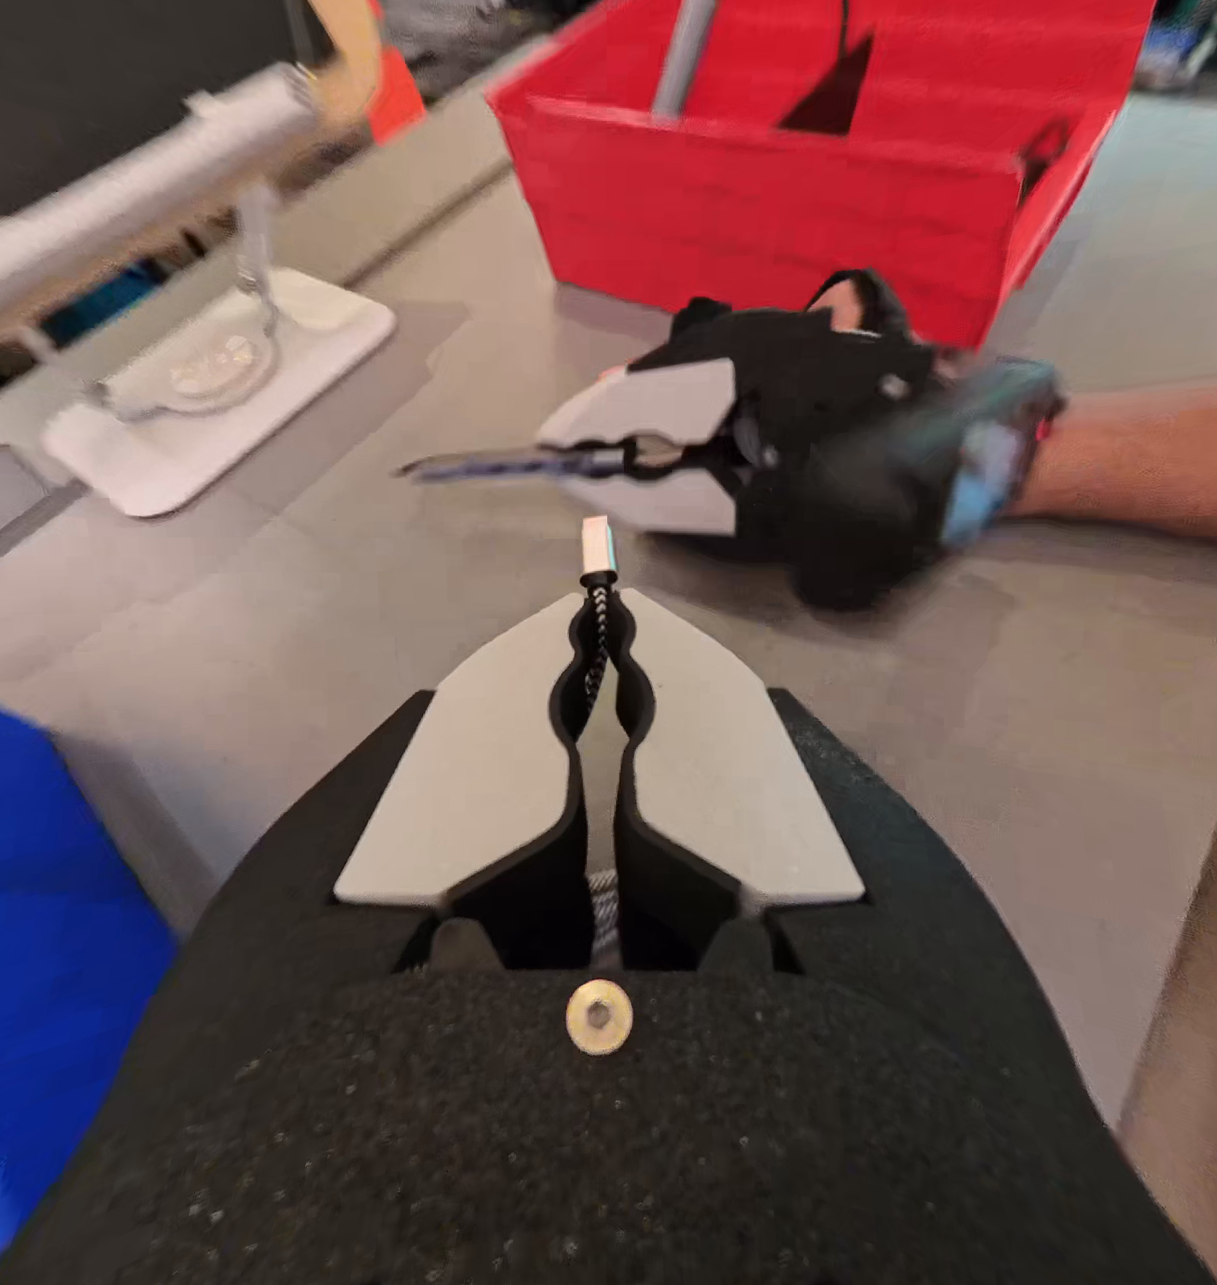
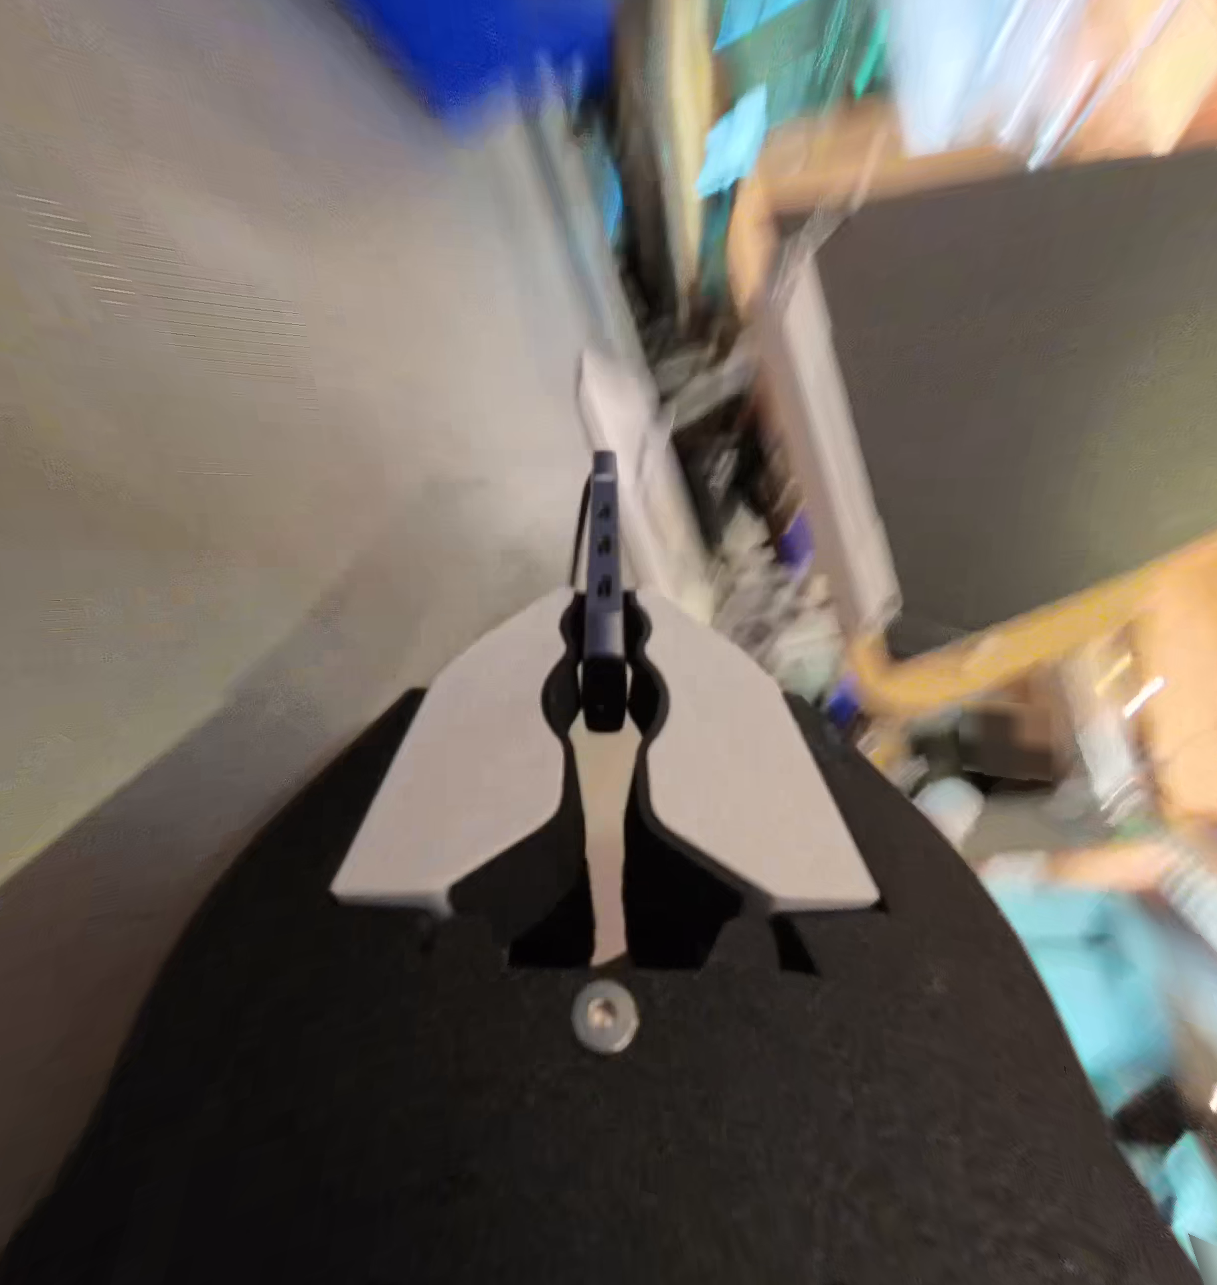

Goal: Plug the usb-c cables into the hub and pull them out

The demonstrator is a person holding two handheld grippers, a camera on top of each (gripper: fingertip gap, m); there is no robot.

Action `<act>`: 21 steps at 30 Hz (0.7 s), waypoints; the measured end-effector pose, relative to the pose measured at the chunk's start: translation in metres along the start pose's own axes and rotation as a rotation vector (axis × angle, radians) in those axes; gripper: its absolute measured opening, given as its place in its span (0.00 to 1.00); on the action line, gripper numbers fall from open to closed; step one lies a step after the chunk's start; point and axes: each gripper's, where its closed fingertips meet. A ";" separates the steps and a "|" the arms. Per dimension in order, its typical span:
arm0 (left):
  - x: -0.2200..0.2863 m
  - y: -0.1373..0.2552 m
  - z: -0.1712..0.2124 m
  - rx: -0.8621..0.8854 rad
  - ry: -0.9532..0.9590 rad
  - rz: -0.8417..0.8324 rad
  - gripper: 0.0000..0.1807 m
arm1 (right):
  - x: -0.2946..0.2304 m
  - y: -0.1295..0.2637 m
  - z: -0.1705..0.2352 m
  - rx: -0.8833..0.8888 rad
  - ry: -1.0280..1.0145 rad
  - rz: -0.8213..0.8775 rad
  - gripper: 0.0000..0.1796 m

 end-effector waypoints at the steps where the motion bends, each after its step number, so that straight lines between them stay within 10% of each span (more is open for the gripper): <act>1: -0.013 0.019 -0.005 0.015 -0.004 -0.054 0.01 | 0.013 -0.001 0.009 -0.005 -0.085 0.024 0.05; 4: -0.028 0.047 -0.009 0.050 -0.029 -0.106 0.01 | -0.006 0.015 -0.040 0.192 0.185 0.084 0.05; 14: 0.006 -0.028 0.030 -0.142 0.141 0.066 0.10 | 0.018 0.016 -0.028 0.197 -0.025 0.092 0.05; 21: 0.042 0.019 0.007 -0.026 0.137 0.146 0.27 | 0.128 0.071 -0.029 0.227 -0.292 0.148 0.05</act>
Point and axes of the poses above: each gripper's, where its closed fingertips meet, y back along the fingers, z out of its underside, x = y × z across the jaws, and after that the axes turned 7 degrees about y, right-handed
